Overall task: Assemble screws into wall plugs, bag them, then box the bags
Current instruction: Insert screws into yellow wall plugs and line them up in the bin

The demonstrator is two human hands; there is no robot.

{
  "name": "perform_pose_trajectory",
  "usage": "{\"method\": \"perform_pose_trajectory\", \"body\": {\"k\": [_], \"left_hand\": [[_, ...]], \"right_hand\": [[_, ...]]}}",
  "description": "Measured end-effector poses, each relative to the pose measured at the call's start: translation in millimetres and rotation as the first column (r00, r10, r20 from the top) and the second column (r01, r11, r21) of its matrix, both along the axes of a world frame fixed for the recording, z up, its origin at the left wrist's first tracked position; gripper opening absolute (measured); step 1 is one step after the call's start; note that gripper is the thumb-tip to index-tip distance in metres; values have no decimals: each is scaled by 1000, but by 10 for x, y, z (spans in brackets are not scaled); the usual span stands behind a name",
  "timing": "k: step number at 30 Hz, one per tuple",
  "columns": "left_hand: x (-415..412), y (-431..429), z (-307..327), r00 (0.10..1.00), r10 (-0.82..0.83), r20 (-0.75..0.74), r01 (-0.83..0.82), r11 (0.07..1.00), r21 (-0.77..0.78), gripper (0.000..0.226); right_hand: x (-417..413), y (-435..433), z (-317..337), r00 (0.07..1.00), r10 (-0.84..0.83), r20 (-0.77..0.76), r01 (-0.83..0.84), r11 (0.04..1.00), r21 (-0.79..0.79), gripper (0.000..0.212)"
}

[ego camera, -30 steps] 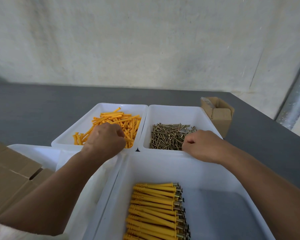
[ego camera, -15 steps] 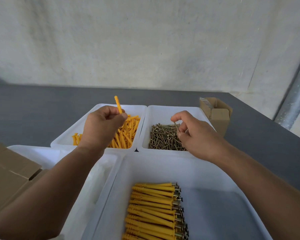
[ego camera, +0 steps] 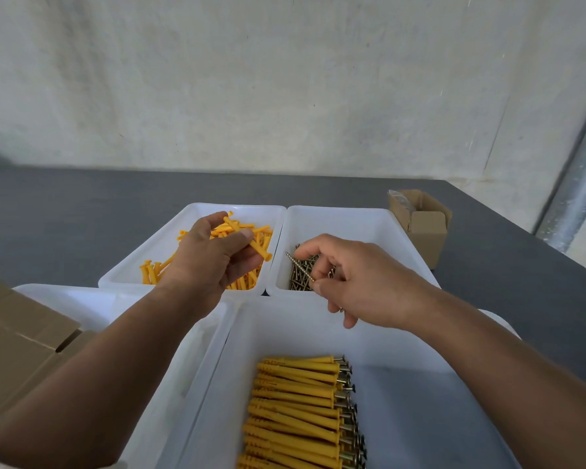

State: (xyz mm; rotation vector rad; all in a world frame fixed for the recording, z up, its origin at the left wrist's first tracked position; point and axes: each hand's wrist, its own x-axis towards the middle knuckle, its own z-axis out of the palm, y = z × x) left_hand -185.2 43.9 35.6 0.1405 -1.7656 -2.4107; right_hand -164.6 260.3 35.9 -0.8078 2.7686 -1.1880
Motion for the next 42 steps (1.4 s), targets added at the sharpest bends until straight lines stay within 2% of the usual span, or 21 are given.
{"method": "perform_pose_trajectory", "body": {"k": [14, 22, 31, 37, 42], "left_hand": [[43, 80, 3, 1000, -6, 13, 7, 999, -48, 48], [77, 99, 13, 1000, -21, -12, 19, 989, -148, 34], [100, 116, -11, 993, -108, -40, 97, 974, -207, 17], [118, 128, -5, 989, -144, -34, 134, 967, -215, 16], [152, 146, 3, 980, -195, -37, 182, 957, -225, 16]], "right_hand": [[7, -33, -49, 999, 40, 13, -40, 998, 45, 36], [-2, -29, -46, 1000, 21, 13, -22, 998, 62, 35], [-3, -26, -28, 999, -15, 29, 14, 999, 36, 33], [18, -39, 1, 999, -22, 32, 20, 999, 49, 31], [36, -50, 13, 999, -40, 19, 40, 998, 40, 22]]}}
